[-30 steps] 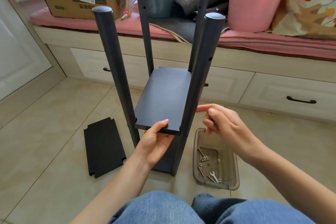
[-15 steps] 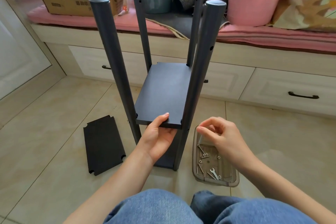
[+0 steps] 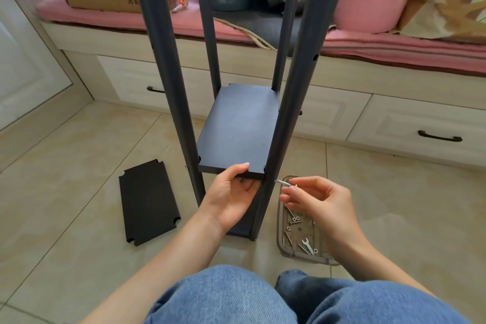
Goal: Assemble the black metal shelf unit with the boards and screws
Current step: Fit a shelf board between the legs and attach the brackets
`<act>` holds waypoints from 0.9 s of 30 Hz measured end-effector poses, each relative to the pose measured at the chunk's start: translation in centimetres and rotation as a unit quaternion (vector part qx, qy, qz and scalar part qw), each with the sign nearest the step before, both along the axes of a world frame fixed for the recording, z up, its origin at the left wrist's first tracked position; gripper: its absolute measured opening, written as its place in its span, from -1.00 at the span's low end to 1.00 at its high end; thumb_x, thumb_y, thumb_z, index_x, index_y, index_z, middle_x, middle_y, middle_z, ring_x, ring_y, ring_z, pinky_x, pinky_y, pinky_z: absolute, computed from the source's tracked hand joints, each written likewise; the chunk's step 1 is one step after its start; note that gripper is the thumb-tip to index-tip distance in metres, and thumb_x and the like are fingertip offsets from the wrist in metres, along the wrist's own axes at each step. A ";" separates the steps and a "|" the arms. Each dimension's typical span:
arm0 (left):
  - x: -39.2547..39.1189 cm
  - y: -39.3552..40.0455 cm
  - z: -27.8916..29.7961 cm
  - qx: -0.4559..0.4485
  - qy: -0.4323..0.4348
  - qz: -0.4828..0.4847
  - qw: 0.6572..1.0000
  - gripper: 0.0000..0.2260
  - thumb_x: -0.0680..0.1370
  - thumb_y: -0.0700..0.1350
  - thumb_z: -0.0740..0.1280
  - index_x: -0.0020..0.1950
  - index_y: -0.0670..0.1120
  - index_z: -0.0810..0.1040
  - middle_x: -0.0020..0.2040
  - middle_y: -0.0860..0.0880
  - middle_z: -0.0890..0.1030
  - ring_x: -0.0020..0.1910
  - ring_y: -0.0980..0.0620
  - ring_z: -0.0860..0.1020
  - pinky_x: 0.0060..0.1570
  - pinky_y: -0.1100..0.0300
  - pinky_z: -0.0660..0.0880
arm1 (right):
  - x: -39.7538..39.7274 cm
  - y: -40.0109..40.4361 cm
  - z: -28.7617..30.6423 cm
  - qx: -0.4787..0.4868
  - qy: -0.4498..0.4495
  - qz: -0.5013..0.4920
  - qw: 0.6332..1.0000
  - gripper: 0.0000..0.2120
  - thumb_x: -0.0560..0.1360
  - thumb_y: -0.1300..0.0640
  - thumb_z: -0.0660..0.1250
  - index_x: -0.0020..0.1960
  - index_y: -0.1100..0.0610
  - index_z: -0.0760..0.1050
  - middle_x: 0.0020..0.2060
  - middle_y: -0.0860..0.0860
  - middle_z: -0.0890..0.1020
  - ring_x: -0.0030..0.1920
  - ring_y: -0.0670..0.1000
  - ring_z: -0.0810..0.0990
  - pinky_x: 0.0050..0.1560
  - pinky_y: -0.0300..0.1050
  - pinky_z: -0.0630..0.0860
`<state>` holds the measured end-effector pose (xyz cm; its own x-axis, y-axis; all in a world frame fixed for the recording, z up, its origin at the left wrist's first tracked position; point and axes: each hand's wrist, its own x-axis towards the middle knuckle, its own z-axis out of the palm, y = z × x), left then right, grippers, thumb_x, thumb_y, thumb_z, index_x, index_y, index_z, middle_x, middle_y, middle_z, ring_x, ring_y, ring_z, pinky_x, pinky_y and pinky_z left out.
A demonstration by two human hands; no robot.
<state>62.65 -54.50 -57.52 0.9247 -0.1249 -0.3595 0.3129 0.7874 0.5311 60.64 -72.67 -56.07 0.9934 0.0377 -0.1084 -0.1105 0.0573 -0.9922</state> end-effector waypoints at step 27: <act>0.0 0.8 -0.8 0.061 -0.052 -0.014 0.997 -0.60 0.44 -0.14 0.39 0.27 -0.15 0.50 0.05 -0.12 0.65 0.07 -0.07 0.68 0.07 0.14 0.62 | 0.5 0.9 -1.4 -0.068 -0.050 0.016 0.996 -0.91 0.42 0.31 0.50 -0.12 0.21 0.61 -0.24 0.10 0.71 -0.21 0.10 0.72 -0.17 -0.09 0.67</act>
